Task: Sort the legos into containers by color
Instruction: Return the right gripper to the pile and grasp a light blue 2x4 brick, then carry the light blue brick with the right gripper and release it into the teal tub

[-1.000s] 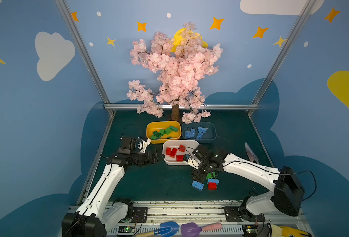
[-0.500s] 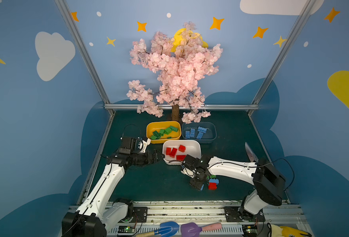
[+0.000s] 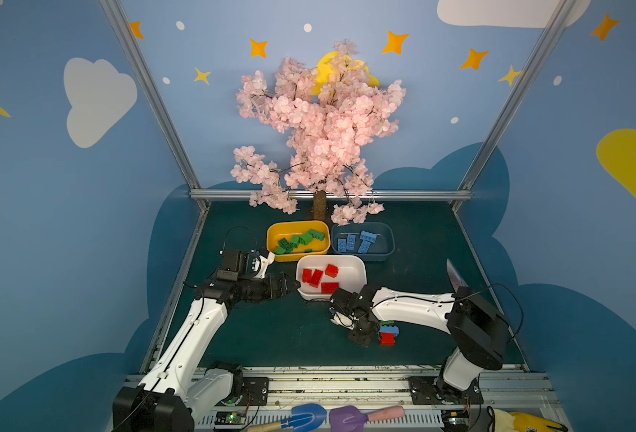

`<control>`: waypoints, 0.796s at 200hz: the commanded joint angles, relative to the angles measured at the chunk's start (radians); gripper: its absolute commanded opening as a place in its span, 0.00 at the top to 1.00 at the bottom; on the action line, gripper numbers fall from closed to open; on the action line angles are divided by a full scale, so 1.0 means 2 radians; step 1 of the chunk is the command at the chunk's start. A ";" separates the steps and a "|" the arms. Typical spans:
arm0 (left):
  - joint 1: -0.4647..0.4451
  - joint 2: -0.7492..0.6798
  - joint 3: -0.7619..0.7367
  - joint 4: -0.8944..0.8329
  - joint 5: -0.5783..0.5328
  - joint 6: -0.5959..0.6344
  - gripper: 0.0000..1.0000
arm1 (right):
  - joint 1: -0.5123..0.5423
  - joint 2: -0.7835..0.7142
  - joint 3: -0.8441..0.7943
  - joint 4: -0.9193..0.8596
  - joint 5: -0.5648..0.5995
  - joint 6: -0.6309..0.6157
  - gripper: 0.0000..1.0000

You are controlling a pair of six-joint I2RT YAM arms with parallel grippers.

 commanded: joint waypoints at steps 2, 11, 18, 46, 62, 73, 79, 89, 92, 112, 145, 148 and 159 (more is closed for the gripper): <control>0.001 0.002 0.001 0.004 0.005 0.002 0.00 | -0.011 -0.029 -0.006 -0.006 0.007 0.005 0.76; 0.001 0.005 0.000 0.009 0.007 -0.002 0.00 | -0.023 -0.047 -0.007 -0.003 0.000 0.006 0.78; 0.000 0.006 -0.002 0.017 0.012 -0.009 0.01 | -0.034 -0.065 -0.006 -0.002 -0.007 0.006 0.79; -0.006 0.010 -0.002 0.039 0.017 -0.024 0.00 | -0.097 -0.134 0.014 -0.007 -0.031 -0.007 0.81; -0.008 0.014 0.003 0.048 0.018 -0.032 0.01 | -0.141 -0.147 0.033 -0.009 -0.030 -0.036 0.82; -0.011 0.016 0.005 0.063 0.023 -0.042 0.01 | -0.174 -0.140 0.052 -0.010 -0.028 -0.062 0.82; -0.013 0.017 0.006 0.070 0.024 -0.046 0.00 | -0.190 -0.134 0.066 -0.012 -0.021 -0.076 0.82; -0.017 0.020 0.008 0.080 0.024 -0.051 0.00 | -0.218 -0.118 0.090 -0.010 -0.011 -0.100 0.82; -0.018 0.021 0.009 0.082 0.024 -0.052 0.01 | -0.227 -0.112 0.097 -0.009 -0.011 -0.106 0.82; -0.022 0.032 0.023 0.087 0.024 -0.053 0.01 | -0.277 -0.069 0.147 0.007 -0.016 -0.153 0.82; -0.023 0.044 0.037 0.098 0.029 -0.057 0.01 | -0.327 0.023 0.237 0.028 -0.024 -0.188 0.82; -0.023 0.045 0.039 0.099 0.029 -0.056 0.00 | -0.331 0.031 0.245 0.031 -0.025 -0.190 0.82; -0.023 0.046 0.039 0.104 0.031 -0.059 0.00 | -0.338 0.061 0.273 0.036 -0.026 -0.200 0.82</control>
